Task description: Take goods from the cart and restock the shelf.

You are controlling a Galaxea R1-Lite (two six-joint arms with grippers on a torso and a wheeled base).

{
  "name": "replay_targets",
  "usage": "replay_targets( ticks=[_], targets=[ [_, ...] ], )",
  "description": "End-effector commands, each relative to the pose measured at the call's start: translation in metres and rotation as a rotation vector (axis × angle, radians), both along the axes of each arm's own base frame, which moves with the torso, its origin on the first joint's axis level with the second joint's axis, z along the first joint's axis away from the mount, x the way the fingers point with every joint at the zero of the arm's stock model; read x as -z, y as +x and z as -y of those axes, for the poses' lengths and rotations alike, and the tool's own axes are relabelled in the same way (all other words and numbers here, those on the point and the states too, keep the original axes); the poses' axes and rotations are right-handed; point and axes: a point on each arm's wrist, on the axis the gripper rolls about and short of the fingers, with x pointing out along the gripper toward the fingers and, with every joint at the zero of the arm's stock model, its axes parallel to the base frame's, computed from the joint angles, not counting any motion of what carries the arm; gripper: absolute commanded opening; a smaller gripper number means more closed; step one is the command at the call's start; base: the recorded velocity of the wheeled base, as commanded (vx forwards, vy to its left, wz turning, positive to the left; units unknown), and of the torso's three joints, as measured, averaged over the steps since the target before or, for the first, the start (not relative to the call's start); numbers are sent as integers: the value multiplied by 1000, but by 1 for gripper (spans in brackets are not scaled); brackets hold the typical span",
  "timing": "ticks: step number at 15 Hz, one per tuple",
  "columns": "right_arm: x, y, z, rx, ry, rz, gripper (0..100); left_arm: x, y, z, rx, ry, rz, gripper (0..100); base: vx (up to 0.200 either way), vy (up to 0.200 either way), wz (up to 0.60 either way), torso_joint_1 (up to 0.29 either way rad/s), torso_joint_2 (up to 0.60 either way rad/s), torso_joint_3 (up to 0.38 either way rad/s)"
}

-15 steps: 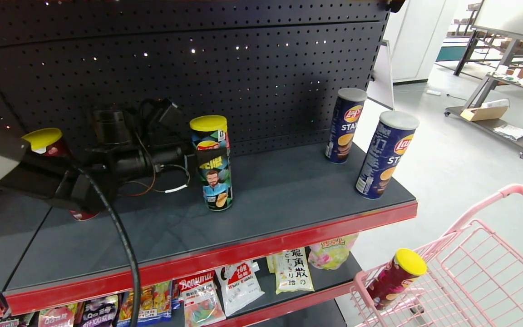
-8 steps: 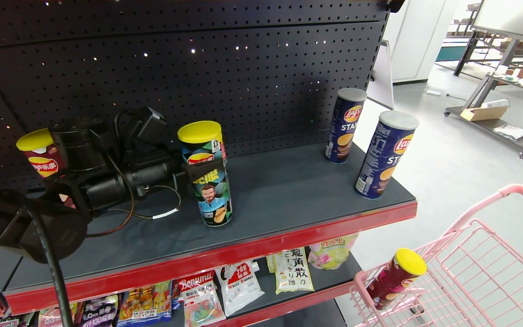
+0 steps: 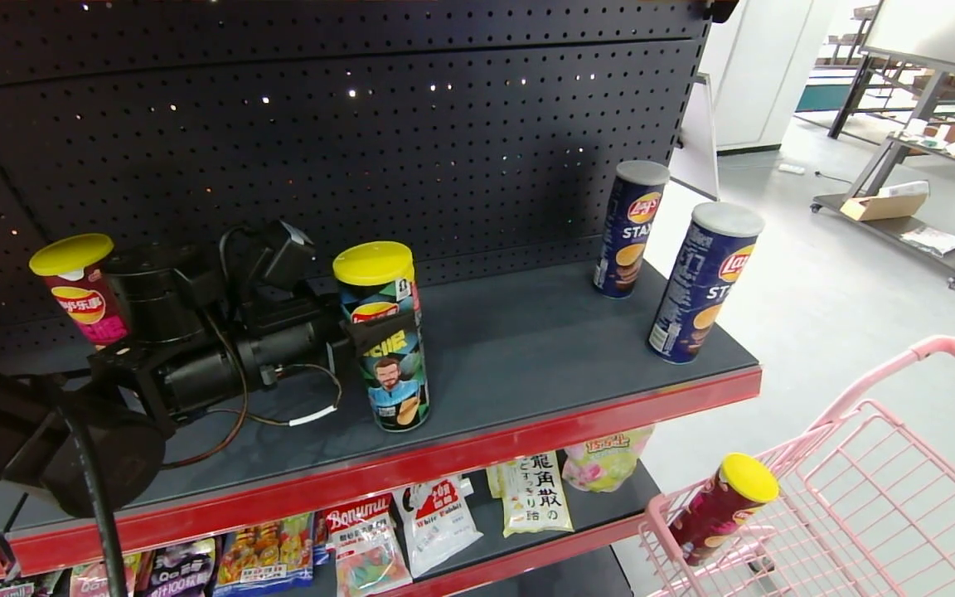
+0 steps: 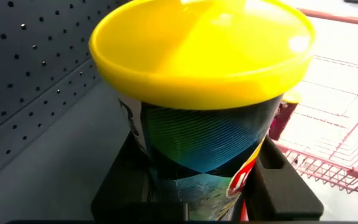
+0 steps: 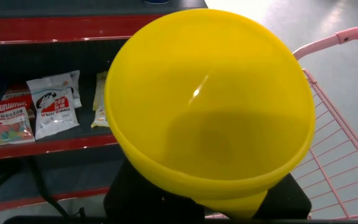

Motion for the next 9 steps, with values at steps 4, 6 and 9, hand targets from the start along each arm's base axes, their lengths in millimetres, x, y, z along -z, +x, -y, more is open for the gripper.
replay_targets(
  ticks=[4,6,9],
  targets=[
    [0,0,0,0,0,1,0,6,-1,1,-13,8,-16,0,0,0,0,0,0,0],
    [0,0,0,0,0,0,0,7,-4,2,-6,9,-23,0,0,0,0,0,0,0],
    [0,0,0,0,0,1,0,14,-15,0,0,20,-59,0,0,0,0,0,0,0]
  ],
)
